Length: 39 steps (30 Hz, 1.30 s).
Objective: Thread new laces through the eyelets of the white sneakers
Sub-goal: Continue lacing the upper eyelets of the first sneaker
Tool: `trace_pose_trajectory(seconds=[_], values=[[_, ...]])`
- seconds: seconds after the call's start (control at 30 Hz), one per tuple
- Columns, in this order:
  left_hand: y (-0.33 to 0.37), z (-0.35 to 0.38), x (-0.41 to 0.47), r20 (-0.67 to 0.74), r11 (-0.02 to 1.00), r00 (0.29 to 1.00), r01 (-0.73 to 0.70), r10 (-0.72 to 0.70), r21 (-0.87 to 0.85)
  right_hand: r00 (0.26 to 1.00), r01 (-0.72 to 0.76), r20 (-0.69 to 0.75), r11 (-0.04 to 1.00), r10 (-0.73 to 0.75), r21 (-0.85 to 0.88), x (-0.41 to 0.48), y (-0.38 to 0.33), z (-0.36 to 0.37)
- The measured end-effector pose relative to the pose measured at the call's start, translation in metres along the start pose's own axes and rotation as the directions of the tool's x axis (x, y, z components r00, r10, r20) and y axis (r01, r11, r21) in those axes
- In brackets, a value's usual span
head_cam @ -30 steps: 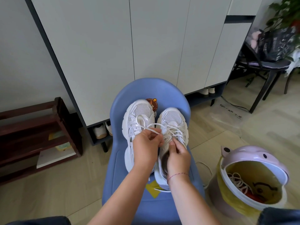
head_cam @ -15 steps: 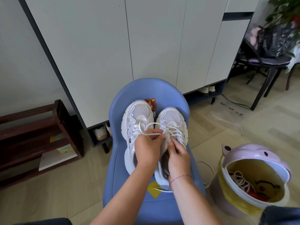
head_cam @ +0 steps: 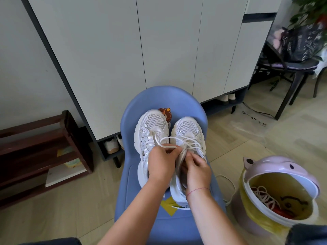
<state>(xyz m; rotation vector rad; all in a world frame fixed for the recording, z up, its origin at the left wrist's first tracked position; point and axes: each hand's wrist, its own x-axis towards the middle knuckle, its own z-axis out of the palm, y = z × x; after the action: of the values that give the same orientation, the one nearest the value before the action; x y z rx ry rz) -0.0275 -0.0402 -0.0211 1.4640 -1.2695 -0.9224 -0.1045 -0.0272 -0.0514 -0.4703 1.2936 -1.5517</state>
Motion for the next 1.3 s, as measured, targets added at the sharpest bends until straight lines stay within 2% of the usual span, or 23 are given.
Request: trace_pose_trajectory(seconds=[0.13,0.2,0.33,0.43,0.57,0.73,0.87,0.93,1.0,1.07,1.13,1.17,1.23,1.3], values=[[0.003,-0.002,-0.002,0.074,1.0,0.997,-0.001,-0.001,0.023,0.999,-0.035,0.022,0.999,0.034,0.026,0.0,-0.007,-0.003],[0.003,-0.002,-0.005,0.099,1.0,0.995,-0.02,0.02,-0.002,1.0,-0.012,0.008,0.999,0.012,-0.034,0.002,-0.007,-0.004],[0.0,-0.001,-0.006,0.08,0.996,0.995,-0.066,0.061,0.061,0.999,0.029,0.02,0.977,-0.025,-0.21,0.003,-0.003,-0.002],[0.001,-0.001,-0.008,0.053,0.989,0.994,-0.097,0.091,0.114,1.0,0.022,0.001,0.966,-0.022,-0.256,-0.005,-0.006,-0.005],[0.0,-0.004,-0.009,0.051,0.986,0.993,-0.113,0.108,0.119,0.998,0.037,0.051,0.969,-0.025,-0.243,-0.028,-0.018,-0.02],[0.002,-0.003,-0.01,0.07,0.986,0.991,-0.119,0.111,0.116,0.987,0.096,0.141,0.992,-0.083,-0.087,-0.052,-0.048,-0.071],[0.0,-0.003,-0.01,0.053,0.98,0.992,-0.124,0.117,0.152,0.996,0.082,0.043,0.996,-0.08,-0.034,-0.046,-0.066,-0.117],[-0.002,-0.002,-0.009,0.052,0.977,0.991,-0.133,0.126,0.168,0.996,0.078,-0.023,0.992,-0.081,-0.104,-0.031,-0.068,-0.135],[-0.001,-0.001,-0.01,0.054,0.975,0.99,-0.141,0.133,0.174,0.994,0.063,-0.071,0.966,-0.083,-0.249,-0.013,-0.065,-0.146],[-0.001,0.0,-0.01,0.057,0.971,0.989,-0.145,0.136,0.19,0.987,0.101,-0.059,0.859,-0.151,-0.502,0.0,-0.061,-0.145],[-0.002,-0.001,-0.009,0.06,0.966,0.988,-0.15,0.141,0.21,0.956,0.22,0.035,0.627,-0.293,-0.747,0.0,-0.061,-0.129],[-0.003,-0.001,-0.009,0.062,0.964,0.988,-0.154,0.144,0.216,0.917,0.309,0.108,0.513,-0.385,-0.801,-0.002,-0.061,-0.116],[-0.002,-0.001,-0.009,0.061,0.965,0.988,-0.151,0.141,0.213,0.794,0.516,0.278,0.359,-0.54,-0.777,-0.012,-0.065,-0.085],[-0.001,-0.001,-0.009,0.058,0.965,0.988,-0.153,0.144,0.214,0.683,0.652,0.448,0.206,-0.576,-0.73,-0.018,-0.064,-0.055]])
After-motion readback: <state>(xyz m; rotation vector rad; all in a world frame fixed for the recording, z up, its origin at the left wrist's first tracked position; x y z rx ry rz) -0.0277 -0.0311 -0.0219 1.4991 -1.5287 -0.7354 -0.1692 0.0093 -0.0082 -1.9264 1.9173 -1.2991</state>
